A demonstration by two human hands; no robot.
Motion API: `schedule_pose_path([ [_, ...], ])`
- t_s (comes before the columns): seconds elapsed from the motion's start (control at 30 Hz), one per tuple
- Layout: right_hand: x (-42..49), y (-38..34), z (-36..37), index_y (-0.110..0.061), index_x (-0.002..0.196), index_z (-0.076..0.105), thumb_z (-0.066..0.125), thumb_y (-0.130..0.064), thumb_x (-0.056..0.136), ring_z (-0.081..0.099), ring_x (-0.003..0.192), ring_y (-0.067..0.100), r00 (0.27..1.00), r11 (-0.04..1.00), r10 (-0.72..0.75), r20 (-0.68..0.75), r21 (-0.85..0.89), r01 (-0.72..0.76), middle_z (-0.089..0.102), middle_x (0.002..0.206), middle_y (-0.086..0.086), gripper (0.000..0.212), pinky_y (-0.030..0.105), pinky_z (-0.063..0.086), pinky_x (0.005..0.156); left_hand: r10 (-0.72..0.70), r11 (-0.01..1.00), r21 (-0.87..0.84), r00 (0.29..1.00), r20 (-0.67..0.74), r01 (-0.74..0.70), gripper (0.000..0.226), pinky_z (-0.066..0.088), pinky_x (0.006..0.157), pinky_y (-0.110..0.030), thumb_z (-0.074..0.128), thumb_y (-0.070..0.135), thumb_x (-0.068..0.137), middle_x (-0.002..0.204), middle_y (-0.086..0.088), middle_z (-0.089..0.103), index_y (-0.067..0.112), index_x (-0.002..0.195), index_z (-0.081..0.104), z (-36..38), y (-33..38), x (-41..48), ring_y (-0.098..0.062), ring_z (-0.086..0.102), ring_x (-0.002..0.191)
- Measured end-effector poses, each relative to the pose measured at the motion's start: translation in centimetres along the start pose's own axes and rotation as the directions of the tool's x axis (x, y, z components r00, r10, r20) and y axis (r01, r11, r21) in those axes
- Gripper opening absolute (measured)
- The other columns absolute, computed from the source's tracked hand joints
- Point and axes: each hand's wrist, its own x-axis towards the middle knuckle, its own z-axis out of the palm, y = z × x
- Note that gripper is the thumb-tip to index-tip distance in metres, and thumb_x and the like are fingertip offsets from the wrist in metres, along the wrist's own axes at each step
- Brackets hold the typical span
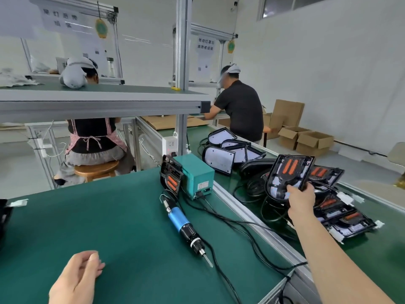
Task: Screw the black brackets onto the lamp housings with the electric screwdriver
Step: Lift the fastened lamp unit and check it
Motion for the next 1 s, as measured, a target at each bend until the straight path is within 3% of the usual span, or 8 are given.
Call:
schedule_pose_path([
  [0.1, -0.3, 0.7, 0.5, -0.01, 0.137, 0.045, 0.065, -0.003, 0.095, 0.059, 0.105, 0.032, 0.991, 0.98, -0.115, -0.063, -0.169, 0.103, 0.062, 0.129, 0.018, 0.047, 0.039, 0.047, 0.09, 0.003, 1.0, 0.003, 1.0, 0.0, -0.003, 0.016, 0.045, 0.066, 0.001, 0.055, 0.009, 0.098, 0.085, -0.014, 0.072, 0.01, 0.089, 0.068, 0.0, 0.0, 0.0, -0.012, 0.068, 0.076],
  [0.23, -1.5, 1.7, 1.8, -0.009, 0.156, 0.022, 0.068, 0.003, 0.091, 0.048, 0.132, 0.039, 0.95, 0.893, -0.301, -0.085, -0.376, 0.249, 0.036, 0.154, 0.019, 0.081, 0.049, 0.043, 0.107, 0.006, 1.0, 0.003, 1.0, -0.008, -0.006, 0.015, 0.046, 0.066, 0.002, 0.057, 0.009, 0.097, 0.085, -0.013, 0.072, 0.012, 0.087, 0.068, 0.0, 0.0, 0.0, -0.01, 0.069, 0.075],
  [0.33, -2.1, 2.4, 2.4, -0.009, 0.157, 0.021, 0.075, 0.003, 0.085, 0.04, 0.133, 0.041, 0.913, 0.805, -0.404, -0.052, -0.495, 0.328, 0.029, 0.152, 0.021, 0.091, 0.052, 0.042, 0.109, 0.005, 1.0, 0.005, 1.0, -0.008, -0.005, 0.016, 0.044, 0.065, 0.005, 0.059, 0.009, 0.096, 0.083, -0.01, 0.073, 0.014, 0.085, 0.068, 0.0, 0.1, 0.0, -0.005, 0.069, 0.074],
  [0.47, -2.7, 3.1, 2.5, -0.008, 0.151, 0.037, 0.075, 0.0, 0.084, 0.035, 0.129, 0.04, 0.865, 0.639, -0.497, 0.07, -0.645, 0.419, 0.038, 0.146, 0.021, 0.078, 0.052, 0.038, 0.107, 0.007, 1.0, 0.027, 1.0, 0.003, -0.007, 0.016, 0.044, 0.066, 0.004, 0.059, 0.012, 0.096, 0.083, -0.006, 0.074, 0.018, 0.085, 0.068, -0.1, -0.2, 0.1, -0.003, 0.069, 0.072],
  [0.57, -2.8, 3.5, 2.2, -0.01, 0.145, 0.049, 0.074, -0.001, 0.086, 0.039, 0.127, 0.04, 0.838, 0.476, -0.496, 0.225, -0.737, 0.48, 0.046, 0.14, 0.018, 0.064, 0.05, 0.039, 0.105, 0.004, 0.999, 0.035, 1.0, 0.0, -0.004, 0.015, 0.045, 0.066, 0.003, 0.061, 0.013, 0.095, 0.085, -0.005, 0.073, 0.02, 0.085, 0.069, -0.1, -0.6, 0.4, -0.001, 0.069, 0.072],
  [0.63, -2.8, 3.4, 2.0, -0.011, 0.143, 0.053, 0.072, -0.003, 0.089, 0.04, 0.127, 0.038, 0.834, 0.422, -0.481, 0.268, -0.763, 0.489, 0.048, 0.139, 0.016, 0.058, 0.05, 0.04, 0.106, 0.004, 0.999, 0.045, 1.0, 0.002, -0.004, 0.015, 0.046, 0.066, 0.002, 0.062, 0.015, 0.095, 0.085, -0.003, 0.074, 0.023, 0.084, 0.069, -0.2, -0.9, 0.5, 0.001, 0.069, 0.07],
  [0.8, -3.0, 3.2, 2.0, -0.011, 0.142, 0.055, 0.07, -0.004, 0.091, 0.041, 0.127, 0.039, 0.84, 0.396, -0.464, 0.281, -0.783, 0.48, 0.05, 0.138, 0.017, 0.054, 0.05, 0.04, 0.105, 0.007, 0.999, 0.042, 1.0, 0.006, -0.007, 0.017, 0.049, 0.07, -0.005, 0.062, 0.013, 0.095, 0.085, -0.004, 0.074, 0.025, 0.083, 0.069, -0.2, -1.4, 0.7, 0.0, 0.069, 0.07],
  [1.0, -3.6, 2.9, 2.4, -0.006, 0.141, 0.053, 0.068, -0.008, 0.092, 0.038, 0.13, 0.041, 0.851, 0.456, -0.468, 0.236, -0.761, 0.462, 0.047, 0.141, 0.019, 0.052, 0.053, 0.036, 0.107, -0.018, 0.998, 0.058, 1.0, 0.024, 0.017, 0.015, 0.044, 0.066, 0.002, 0.062, 0.016, 0.094, 0.085, -0.001, 0.074, 0.025, 0.085, 0.069, -0.2, -1.1, 0.4, -0.001, 0.069, 0.07],
])
